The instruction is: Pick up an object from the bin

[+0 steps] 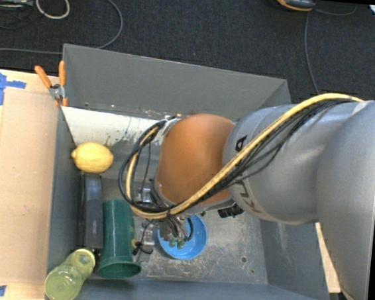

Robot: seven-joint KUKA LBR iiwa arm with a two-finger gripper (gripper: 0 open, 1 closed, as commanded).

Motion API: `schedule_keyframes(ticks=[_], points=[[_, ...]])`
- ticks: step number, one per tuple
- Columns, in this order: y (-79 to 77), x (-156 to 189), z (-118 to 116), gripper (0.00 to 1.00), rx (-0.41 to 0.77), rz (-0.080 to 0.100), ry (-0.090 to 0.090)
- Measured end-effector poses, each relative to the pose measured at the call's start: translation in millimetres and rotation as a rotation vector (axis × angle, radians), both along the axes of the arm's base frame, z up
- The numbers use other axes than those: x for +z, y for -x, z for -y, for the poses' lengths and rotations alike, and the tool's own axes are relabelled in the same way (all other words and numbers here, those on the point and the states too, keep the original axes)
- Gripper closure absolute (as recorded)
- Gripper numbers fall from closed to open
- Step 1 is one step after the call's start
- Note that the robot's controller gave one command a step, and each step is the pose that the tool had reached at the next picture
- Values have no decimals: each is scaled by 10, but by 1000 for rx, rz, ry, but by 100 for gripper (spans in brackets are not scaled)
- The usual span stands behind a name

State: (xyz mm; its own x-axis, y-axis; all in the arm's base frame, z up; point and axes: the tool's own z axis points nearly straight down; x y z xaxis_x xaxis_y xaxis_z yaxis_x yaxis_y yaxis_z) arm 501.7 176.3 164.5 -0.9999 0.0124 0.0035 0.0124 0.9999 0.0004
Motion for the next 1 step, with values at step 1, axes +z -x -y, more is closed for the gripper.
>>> schedule_keyframes(ticks=[1], points=[[0,-1,1,0,0,0,0]])
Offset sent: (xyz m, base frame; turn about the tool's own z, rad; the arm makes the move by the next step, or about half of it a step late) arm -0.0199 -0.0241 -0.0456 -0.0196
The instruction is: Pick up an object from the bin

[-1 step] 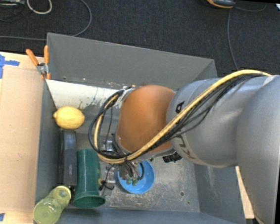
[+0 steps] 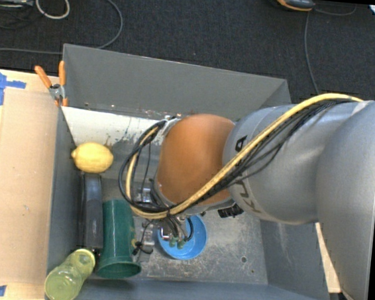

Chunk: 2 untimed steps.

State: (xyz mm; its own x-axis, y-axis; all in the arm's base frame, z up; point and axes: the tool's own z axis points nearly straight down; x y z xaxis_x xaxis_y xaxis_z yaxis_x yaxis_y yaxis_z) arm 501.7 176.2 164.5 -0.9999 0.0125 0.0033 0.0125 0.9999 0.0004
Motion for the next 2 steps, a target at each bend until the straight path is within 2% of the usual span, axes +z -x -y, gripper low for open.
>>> schedule_keyframes(ticks=[1,2], points=[[215,-483,256,0,17,-8,3],[274,-590,667,0,128,3,-2]])
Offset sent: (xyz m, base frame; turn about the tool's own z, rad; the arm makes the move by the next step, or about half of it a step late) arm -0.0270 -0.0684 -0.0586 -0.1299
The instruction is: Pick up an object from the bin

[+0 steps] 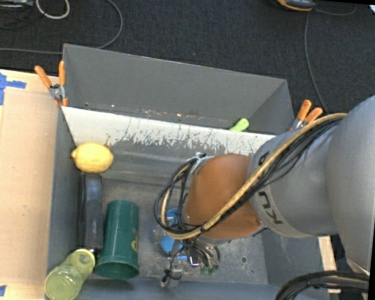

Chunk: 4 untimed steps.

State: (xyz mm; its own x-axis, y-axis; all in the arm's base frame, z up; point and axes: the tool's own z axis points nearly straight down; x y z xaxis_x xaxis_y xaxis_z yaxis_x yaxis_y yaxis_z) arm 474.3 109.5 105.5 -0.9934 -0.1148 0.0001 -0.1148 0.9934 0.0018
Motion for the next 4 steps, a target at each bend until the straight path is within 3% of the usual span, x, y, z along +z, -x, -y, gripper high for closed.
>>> schedule_keyframes(ticks=[1,2,3,4], points=[[-90,-286,18,0,-93,-6,2],[-1,6,207,0,-20,-4,1],[-57,-333,233,0,-57,2,0],[-80,-267,186,0,-34,0,0]])
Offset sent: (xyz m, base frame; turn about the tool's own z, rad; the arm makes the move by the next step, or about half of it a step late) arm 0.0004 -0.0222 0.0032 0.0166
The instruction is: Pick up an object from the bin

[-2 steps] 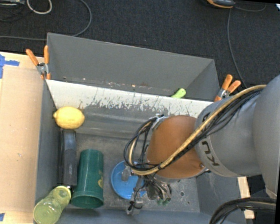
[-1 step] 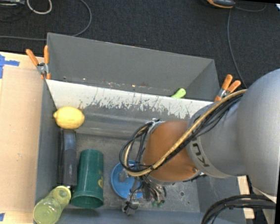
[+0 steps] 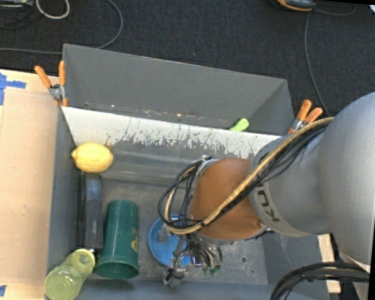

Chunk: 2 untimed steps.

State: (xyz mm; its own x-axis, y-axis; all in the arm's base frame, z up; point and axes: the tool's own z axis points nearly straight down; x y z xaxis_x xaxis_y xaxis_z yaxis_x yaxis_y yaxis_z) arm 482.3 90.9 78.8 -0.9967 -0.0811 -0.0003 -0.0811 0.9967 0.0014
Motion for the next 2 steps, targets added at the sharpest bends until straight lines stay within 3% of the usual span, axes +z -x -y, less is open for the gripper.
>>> schedule_keyframes(ticks=[2], points=[[1,20,77,0,-30,-1,-1]])
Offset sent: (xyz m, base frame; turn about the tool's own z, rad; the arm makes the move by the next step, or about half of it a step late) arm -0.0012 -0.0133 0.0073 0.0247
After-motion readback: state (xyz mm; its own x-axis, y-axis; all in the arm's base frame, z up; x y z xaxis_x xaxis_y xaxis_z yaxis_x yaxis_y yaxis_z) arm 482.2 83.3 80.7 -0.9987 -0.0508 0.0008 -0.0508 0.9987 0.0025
